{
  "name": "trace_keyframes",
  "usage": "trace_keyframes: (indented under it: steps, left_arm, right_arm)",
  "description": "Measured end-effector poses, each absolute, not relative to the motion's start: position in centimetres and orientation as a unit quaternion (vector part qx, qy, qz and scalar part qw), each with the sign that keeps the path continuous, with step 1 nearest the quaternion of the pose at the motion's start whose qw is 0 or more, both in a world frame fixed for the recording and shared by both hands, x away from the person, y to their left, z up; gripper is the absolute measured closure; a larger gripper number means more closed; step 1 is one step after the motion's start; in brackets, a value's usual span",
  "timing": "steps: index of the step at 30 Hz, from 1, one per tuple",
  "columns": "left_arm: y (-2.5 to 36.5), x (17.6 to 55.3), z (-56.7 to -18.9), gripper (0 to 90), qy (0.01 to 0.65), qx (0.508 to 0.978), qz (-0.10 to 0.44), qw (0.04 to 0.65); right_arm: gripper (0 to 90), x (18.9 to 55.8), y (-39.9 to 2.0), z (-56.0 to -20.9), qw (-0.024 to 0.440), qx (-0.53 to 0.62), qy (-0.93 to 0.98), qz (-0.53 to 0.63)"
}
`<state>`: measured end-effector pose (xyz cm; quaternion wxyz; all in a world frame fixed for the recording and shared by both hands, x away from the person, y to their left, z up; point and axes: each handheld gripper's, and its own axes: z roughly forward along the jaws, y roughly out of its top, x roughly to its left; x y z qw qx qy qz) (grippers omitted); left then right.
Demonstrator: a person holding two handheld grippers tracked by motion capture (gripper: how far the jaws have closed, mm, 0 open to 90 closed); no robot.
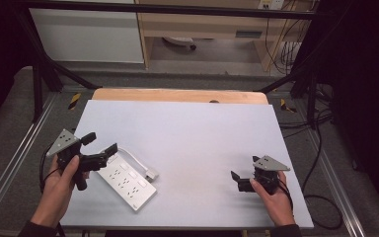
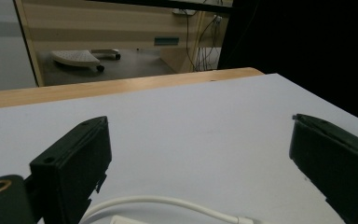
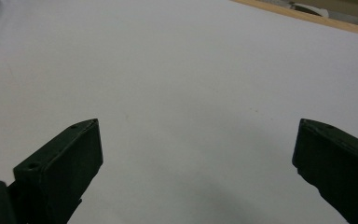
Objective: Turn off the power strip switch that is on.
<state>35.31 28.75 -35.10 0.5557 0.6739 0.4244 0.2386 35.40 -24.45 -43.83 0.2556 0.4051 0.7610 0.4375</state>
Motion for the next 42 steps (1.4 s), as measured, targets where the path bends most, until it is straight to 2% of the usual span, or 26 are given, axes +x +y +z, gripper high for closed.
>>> trace_keyframes:
  steps: [21, 42]
  left_arm:
    - [32.0, 32.3, -37.8, 5.4, 0.436, 0.672, 0.237, 0.549]
    - [32.6, 31.7, -42.2, 7.5, 0.45, 0.684, 0.24, 0.521]
  right_arm:
    - [2.1, 35.4, -24.5, -43.8, 0.258, 0.407, 0.76, 0.436]
    - [2.1, 35.5, -24.7, -43.9, 0.259, 0.409, 0.76, 0.434]
